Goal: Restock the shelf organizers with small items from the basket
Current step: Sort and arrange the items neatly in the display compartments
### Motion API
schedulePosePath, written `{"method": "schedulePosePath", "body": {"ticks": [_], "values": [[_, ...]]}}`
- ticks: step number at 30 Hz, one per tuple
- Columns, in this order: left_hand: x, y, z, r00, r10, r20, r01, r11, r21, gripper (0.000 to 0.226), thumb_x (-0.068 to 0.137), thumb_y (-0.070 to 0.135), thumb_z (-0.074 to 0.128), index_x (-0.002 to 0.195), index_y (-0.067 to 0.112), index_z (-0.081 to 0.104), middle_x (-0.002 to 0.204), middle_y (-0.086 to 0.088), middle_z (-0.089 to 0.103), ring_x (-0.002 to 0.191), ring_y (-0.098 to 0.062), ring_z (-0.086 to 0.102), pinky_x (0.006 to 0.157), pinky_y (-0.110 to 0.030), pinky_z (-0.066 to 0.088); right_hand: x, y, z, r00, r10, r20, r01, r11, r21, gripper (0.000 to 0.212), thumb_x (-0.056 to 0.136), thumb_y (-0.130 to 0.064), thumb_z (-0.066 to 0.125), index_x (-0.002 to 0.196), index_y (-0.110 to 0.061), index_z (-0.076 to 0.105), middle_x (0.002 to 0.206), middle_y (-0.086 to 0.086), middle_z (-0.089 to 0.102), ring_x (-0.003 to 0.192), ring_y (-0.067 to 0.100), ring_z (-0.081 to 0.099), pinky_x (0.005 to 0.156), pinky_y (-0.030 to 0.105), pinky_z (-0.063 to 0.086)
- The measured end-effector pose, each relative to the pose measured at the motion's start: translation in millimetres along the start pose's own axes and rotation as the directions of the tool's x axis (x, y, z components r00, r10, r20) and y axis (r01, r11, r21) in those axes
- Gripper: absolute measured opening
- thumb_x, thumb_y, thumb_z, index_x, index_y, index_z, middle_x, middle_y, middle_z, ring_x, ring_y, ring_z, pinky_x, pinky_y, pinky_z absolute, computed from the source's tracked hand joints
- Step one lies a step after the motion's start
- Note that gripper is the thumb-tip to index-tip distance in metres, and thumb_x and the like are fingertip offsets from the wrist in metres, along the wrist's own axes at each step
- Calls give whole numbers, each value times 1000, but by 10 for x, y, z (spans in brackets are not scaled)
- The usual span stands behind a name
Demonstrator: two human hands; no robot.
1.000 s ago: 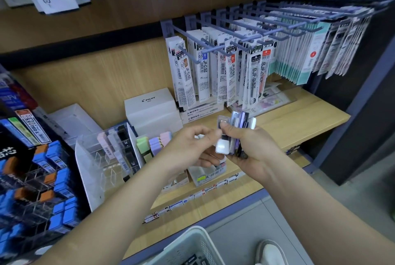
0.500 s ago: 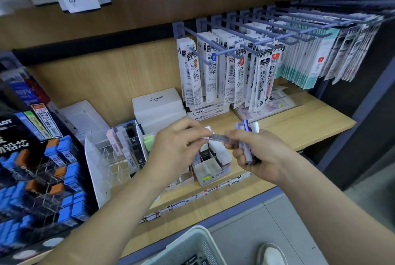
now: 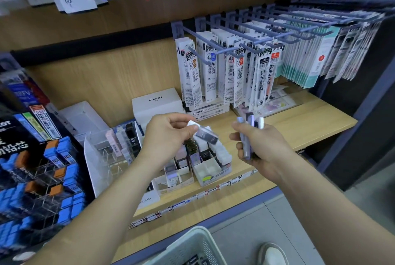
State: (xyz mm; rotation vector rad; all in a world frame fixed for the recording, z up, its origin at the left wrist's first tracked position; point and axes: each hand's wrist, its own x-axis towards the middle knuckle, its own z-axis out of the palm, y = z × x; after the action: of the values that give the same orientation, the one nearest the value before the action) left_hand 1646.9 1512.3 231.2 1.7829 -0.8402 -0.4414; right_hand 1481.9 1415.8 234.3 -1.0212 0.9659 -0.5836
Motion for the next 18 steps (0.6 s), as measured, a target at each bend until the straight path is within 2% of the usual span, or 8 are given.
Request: {"method": "schedulePosePath", "body": {"ticks": [3, 6, 10, 12, 15, 18], "values": [[31, -71, 63, 995, 95, 33, -101, 964, 245, 19, 78, 18, 77, 96, 23, 76, 79, 14, 69, 71, 2, 63, 68, -9, 47, 8, -29, -45, 999, 27, -45, -23, 996, 83, 8, 90, -15, 65, 95, -10, 62, 72, 7, 60, 54, 16, 46, 48, 25, 43], [14, -149, 190, 990, 127, 63, -141, 896, 421, 20, 81, 23, 75, 100, 29, 75, 76, 13, 66, 68, -2, 59, 72, -19, 48, -4, -37, -56, 1000, 21, -24, -18, 994, 110, 4, 92, -12, 62, 92, -8, 62, 72, 8, 66, 55, 15, 53, 48, 25, 43], [63, -296, 319, 982, 156, 111, -191, 828, 526, 20, 81, 23, 74, 100, 25, 70, 76, 14, 58, 79, -13, 57, 78, -26, 49, -13, -42, -51, 1000, 16, 18, -18, 992, 121, 3, 93, -9, 60, 93, -6, 62, 78, 8, 70, 58, 13, 61, 46, 23, 45], [80, -350, 379, 971, 190, 146, -239, 785, 572, 16, 82, 24, 72, 98, 24, 70, 78, 12, 58, 90, -16, 54, 76, -27, 44, -17, -47, -45, 999, 31, 39, -37, 988, 148, 4, 92, -8, 62, 89, -6, 62, 77, 9, 69, 59, 15, 62, 47, 23, 47], [92, -377, 429, 952, 251, 175, -304, 713, 632, 12, 83, 28, 71, 94, 24, 73, 83, 12, 58, 95, -18, 45, 78, -30, 37, -29, -57, -33, 996, 60, 62, -71, 976, 205, 8, 89, -10, 67, 89, -5, 61, 72, 9, 62, 58, 17, 64, 47, 23, 50], [123, -391, 449, 946, 246, 210, -315, 554, 770, 13, 87, 37, 63, 94, 30, 70, 92, 10, 64, 98, -18, 45, 79, -33, 30, -46, -59, -19, 991, 78, 110, -103, 963, 250, 10, 89, -11, 67, 88, -5, 60, 65, 7, 60, 58, 16, 66, 45, 21, 49]]}}
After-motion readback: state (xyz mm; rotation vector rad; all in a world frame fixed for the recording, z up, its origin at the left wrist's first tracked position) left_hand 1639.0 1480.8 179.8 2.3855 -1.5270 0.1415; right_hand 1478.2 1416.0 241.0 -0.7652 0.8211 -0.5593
